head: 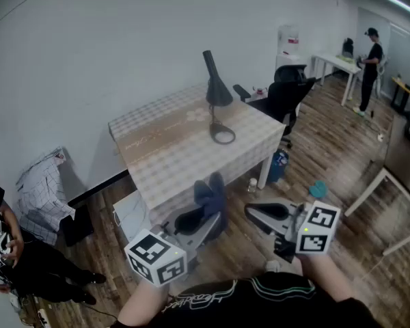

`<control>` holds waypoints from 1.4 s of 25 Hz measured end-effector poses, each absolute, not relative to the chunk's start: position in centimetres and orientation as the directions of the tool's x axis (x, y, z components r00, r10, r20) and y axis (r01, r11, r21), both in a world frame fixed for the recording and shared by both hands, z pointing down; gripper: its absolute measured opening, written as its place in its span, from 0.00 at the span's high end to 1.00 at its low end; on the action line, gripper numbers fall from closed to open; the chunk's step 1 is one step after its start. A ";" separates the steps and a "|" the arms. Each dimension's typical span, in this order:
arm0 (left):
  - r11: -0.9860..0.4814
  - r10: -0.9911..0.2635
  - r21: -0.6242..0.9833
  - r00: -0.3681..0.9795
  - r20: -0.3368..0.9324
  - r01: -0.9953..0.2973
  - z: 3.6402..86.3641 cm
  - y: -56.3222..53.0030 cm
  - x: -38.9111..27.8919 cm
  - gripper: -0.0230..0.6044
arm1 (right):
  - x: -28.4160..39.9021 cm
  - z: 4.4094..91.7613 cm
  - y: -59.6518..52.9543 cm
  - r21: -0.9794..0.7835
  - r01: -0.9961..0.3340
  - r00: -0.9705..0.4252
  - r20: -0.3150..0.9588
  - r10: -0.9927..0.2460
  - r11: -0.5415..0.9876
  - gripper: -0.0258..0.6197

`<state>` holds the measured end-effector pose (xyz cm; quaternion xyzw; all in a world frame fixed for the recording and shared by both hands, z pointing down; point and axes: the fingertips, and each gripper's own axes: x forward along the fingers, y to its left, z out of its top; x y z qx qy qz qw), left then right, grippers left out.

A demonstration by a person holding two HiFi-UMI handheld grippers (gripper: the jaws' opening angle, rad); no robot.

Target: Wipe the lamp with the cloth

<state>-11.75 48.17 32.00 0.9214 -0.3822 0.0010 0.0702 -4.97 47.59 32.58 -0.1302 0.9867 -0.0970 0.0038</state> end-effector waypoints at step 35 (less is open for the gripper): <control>-0.644 -0.726 0.173 0.667 0.167 -0.745 36.3 16.6 -12.8 0.85 | -4.2 35.1 16.0 -0.369 -0.250 -0.962 -0.013 -0.274 0.895 0.94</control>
